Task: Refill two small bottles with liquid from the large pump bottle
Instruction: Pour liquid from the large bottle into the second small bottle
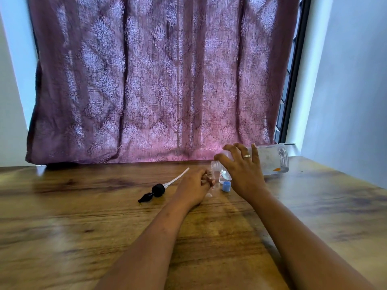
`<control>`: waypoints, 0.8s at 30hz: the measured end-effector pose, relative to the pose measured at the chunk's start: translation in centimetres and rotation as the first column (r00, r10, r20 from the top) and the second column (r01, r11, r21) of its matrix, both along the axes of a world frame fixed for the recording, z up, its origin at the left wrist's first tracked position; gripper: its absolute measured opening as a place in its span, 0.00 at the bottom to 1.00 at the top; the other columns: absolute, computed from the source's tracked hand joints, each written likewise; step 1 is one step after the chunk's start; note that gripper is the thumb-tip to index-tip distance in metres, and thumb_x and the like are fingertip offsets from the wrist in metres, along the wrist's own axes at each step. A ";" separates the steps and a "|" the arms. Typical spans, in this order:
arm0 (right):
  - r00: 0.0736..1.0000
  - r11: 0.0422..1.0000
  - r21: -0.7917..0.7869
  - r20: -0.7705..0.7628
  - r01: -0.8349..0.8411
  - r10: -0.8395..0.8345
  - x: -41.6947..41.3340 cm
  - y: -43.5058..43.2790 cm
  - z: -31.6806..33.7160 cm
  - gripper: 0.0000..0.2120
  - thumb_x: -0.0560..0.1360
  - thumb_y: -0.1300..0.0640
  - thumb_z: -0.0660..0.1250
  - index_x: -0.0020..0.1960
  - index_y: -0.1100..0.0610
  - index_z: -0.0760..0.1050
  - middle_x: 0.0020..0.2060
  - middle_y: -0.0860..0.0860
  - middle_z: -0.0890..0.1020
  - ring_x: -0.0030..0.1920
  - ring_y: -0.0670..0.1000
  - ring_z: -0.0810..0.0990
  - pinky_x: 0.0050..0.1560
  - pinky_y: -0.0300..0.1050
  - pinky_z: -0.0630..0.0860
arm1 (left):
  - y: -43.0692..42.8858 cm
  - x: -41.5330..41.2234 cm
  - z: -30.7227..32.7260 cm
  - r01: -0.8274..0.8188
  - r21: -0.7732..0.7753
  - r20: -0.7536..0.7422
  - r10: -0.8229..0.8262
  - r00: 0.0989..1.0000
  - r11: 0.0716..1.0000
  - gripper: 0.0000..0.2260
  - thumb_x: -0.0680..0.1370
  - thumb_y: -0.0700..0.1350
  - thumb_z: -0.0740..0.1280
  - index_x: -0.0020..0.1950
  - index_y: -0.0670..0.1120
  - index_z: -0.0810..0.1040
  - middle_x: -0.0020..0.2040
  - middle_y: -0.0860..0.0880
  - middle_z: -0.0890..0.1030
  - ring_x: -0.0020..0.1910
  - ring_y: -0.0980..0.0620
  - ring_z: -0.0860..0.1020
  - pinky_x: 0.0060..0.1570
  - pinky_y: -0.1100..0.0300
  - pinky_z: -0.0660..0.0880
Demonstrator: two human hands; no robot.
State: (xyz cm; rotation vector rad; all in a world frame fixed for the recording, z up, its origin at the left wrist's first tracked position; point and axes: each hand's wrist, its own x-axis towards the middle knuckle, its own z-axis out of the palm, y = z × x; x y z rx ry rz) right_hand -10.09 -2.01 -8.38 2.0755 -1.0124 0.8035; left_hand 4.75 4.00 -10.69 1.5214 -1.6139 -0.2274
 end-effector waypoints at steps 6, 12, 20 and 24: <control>1.000 1.000 -0.027 -0.001 0.003 -0.003 -0.1 0.0 0.1 0.37 0.53 0.69 0.73 0.58 0.45 0.70 0.61 0.52 0.73 0.65 0.60 0.69 0.67 0.68 0.55 | 0.0 -0.1 0.1 0.004 0.014 0.007 -0.004 1.000 1.000 0.11 0.77 0.50 0.66 0.58 0.50 0.75 0.53 0.49 0.79 0.51 0.52 0.77 0.51 0.56 0.74; 1.000 0.998 -0.062 -0.017 0.015 -0.016 0.0 -0.1 0.0 0.37 0.52 0.67 0.75 0.57 0.45 0.70 0.61 0.52 0.73 0.64 0.59 0.69 0.67 0.68 0.57 | 0.3 -0.1 0.2 -0.004 -0.009 0.020 0.004 1.000 1.000 0.11 0.77 0.49 0.66 0.58 0.48 0.75 0.51 0.51 0.78 0.50 0.52 0.76 0.50 0.58 0.72; 1.000 0.997 -0.074 -0.024 0.018 -0.020 0.0 -0.3 0.0 0.38 0.51 0.67 0.75 0.56 0.44 0.68 0.60 0.52 0.73 0.64 0.59 0.68 0.67 0.68 0.56 | 0.2 -0.1 0.3 -0.014 -0.023 0.053 0.015 0.998 1.000 0.12 0.77 0.47 0.66 0.59 0.46 0.75 0.54 0.48 0.78 0.52 0.50 0.75 0.50 0.57 0.70; 0.999 0.998 -0.055 -0.032 0.026 -0.027 -0.2 -0.3 0.0 0.38 0.52 0.65 0.76 0.57 0.44 0.68 0.61 0.52 0.73 0.64 0.59 0.68 0.67 0.68 0.57 | 0.1 -0.4 0.2 -0.007 -0.038 0.044 0.009 0.999 0.999 0.12 0.77 0.48 0.66 0.59 0.47 0.75 0.53 0.50 0.78 0.51 0.53 0.75 0.51 0.57 0.72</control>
